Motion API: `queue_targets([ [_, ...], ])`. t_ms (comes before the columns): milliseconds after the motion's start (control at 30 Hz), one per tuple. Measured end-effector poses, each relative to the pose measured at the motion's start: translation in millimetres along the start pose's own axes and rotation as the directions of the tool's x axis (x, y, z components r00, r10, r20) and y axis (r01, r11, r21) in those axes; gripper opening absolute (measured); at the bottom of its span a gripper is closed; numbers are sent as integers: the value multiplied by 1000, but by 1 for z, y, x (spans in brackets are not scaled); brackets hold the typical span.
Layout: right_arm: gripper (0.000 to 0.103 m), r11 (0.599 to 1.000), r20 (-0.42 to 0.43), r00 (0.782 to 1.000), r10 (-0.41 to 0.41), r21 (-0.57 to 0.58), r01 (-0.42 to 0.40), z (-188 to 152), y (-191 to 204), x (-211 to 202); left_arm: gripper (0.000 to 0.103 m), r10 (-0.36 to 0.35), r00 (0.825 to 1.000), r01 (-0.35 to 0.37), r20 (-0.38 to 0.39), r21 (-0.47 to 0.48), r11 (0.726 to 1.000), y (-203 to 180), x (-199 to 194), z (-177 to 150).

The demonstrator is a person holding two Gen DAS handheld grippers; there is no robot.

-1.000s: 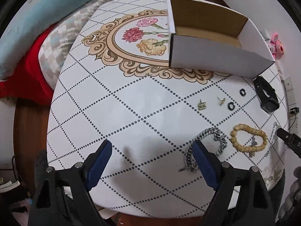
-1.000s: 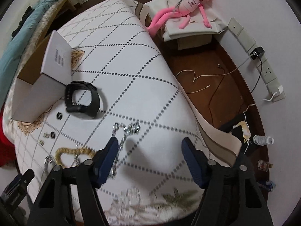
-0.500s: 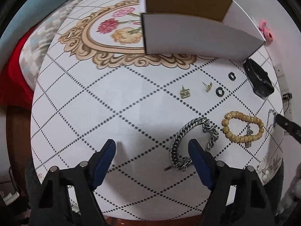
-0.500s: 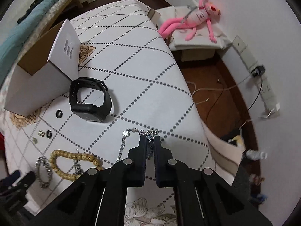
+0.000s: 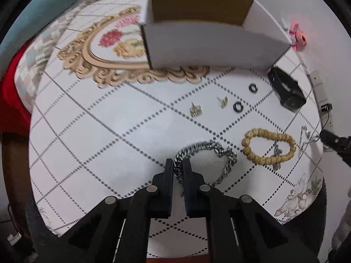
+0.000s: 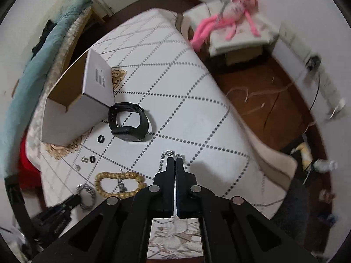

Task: Organize jewelry
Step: 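Grasp the thin silver chain with the right tool while the left tool grasps the thick silver chain bracelet, then carry both chains over the white box and open both tools to drop them inside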

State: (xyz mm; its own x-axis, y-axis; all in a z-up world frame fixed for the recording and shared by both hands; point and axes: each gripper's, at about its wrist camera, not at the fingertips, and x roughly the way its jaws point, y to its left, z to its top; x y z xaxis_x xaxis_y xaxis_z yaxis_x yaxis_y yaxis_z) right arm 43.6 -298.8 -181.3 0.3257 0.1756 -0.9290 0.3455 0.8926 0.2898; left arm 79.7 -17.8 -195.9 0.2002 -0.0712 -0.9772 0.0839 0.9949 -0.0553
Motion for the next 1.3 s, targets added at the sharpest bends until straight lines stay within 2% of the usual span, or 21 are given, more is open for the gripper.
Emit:
queue_targets([
  [100, 3, 1000, -8, 1000, -5, 28, 6, 7, -7, 5, 6, -4, 999, 5, 37, -7, 1000, 6, -17, 4],
  [233, 21, 999, -2, 999, -38, 20, 39, 11, -8, 13, 6, -8, 998, 9, 64, -5, 1000, 7, -30, 7],
  [333, 29, 996, -48, 995, -89, -34, 88, 10, 0, 30, 6, -10, 997, 10, 74, -6, 1000, 6, -30, 11],
  [367, 34, 992, -34, 993, -113, -62, 111, 9, 5, 31, 6, -8, 997, 8, 78, -5, 1000, 6, -30, 10],
  [467, 32, 975, -6, 981, -194, -108, 193, 5, 20, 32, 6, -10, 996, 11, 86, -5, 1000, 11, -31, 9],
  [500, 27, 969, 14, 977, -214, -123, 214, 4, 25, 32, 6, -10, 996, 11, 89, -4, 1000, 9, -32, 10],
  [533, 15, 961, 35, 971, -236, -143, 238, 3, 29, 31, 6, -10, 996, 10, 92, -2, 1000, 7, -31, 8],
  [567, 14, 957, 42, 969, -242, -156, 246, 2, 33, 31, 6, -11, 996, 11, 93, -2, 1000, 6, -32, 7],
  [800, 14, 990, 18, 994, -104, -97, 105, -3, 33, 15, 6, -49, 991, 50, 127, -4, 999, 9, -49, 8],
  [933, 14, 995, 29, 1000, -1, -96, 4, -7, 42, -12, 6, -87, 984, 86, 154, 9, 996, 6, -65, 12],
  [1133, 14, 981, 57, 990, 127, -158, -116, 7, 73, -56, 6, -149, 967, 148, 205, 21, 989, 4, -98, 27],
  [1300, 14, 950, 92, 971, 219, -248, -190, 37, 114, -90, 6, -206, 943, 203, 261, 37, 978, 1, -129, 58],
])
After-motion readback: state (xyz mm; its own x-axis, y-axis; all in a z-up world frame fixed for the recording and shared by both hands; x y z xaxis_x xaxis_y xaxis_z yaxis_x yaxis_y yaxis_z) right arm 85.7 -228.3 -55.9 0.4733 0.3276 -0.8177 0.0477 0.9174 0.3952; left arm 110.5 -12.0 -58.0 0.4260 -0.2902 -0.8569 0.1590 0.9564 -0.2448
